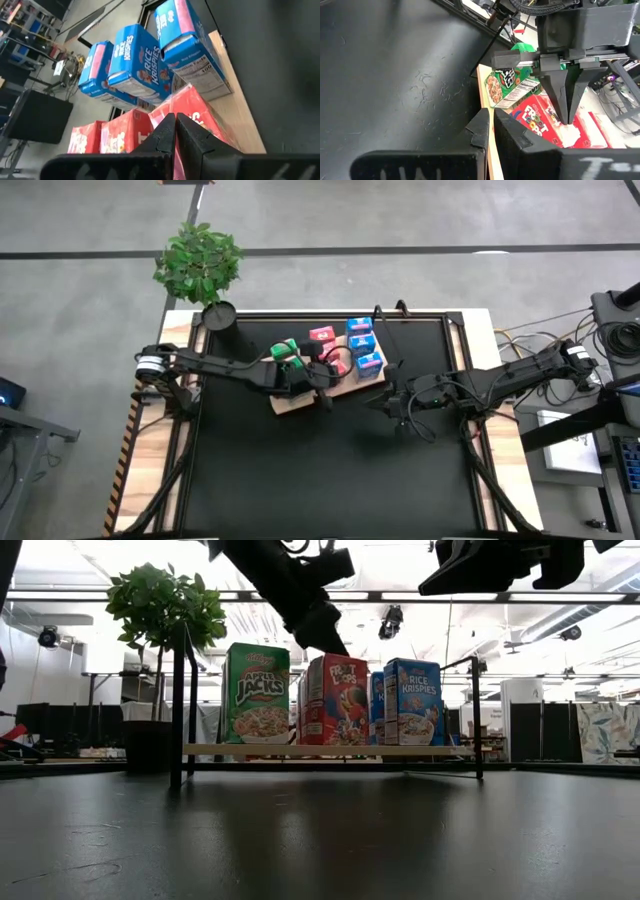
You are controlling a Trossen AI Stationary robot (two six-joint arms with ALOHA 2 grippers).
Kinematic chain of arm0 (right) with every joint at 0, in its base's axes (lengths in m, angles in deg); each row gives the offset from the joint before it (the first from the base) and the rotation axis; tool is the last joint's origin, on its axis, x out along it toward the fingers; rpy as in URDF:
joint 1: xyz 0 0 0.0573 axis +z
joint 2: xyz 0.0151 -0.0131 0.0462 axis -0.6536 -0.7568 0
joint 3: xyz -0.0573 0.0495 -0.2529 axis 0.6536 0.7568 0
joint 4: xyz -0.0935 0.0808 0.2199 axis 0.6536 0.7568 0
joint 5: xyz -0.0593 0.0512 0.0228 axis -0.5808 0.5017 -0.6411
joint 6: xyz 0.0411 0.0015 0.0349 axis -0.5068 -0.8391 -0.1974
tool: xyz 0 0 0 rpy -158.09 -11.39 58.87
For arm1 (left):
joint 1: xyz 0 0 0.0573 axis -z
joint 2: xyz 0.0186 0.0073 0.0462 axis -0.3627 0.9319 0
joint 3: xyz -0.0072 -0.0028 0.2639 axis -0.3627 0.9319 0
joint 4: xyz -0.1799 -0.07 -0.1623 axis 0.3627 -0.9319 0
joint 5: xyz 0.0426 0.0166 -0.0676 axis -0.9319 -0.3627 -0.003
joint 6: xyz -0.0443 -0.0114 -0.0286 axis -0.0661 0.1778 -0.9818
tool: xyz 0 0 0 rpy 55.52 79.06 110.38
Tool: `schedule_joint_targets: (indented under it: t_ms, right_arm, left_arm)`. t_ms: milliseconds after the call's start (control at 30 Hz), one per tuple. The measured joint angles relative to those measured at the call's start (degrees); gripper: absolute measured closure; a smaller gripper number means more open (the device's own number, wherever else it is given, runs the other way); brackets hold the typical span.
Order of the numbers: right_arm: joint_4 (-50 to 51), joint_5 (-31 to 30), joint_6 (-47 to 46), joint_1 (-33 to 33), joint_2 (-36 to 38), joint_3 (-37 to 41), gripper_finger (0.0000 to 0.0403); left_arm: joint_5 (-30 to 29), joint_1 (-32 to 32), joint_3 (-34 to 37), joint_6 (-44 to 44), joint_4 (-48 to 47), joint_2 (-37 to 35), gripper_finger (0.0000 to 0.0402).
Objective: Stack cereal on shelf
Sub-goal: Align the red cereal box with the other red cereal box on the shelf
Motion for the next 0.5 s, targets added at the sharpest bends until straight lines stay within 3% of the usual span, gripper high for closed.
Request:
schedule_joint_targets:
  t_ms: [500]
  right_arm:
    - [0.0, 0.0, -0.1, 0.0, 0.0, 0.0, 0.0385]
  left_arm:
    - [2.3, -0.5, 0.0, 6.4, 2.2, 0.0, 0.04]
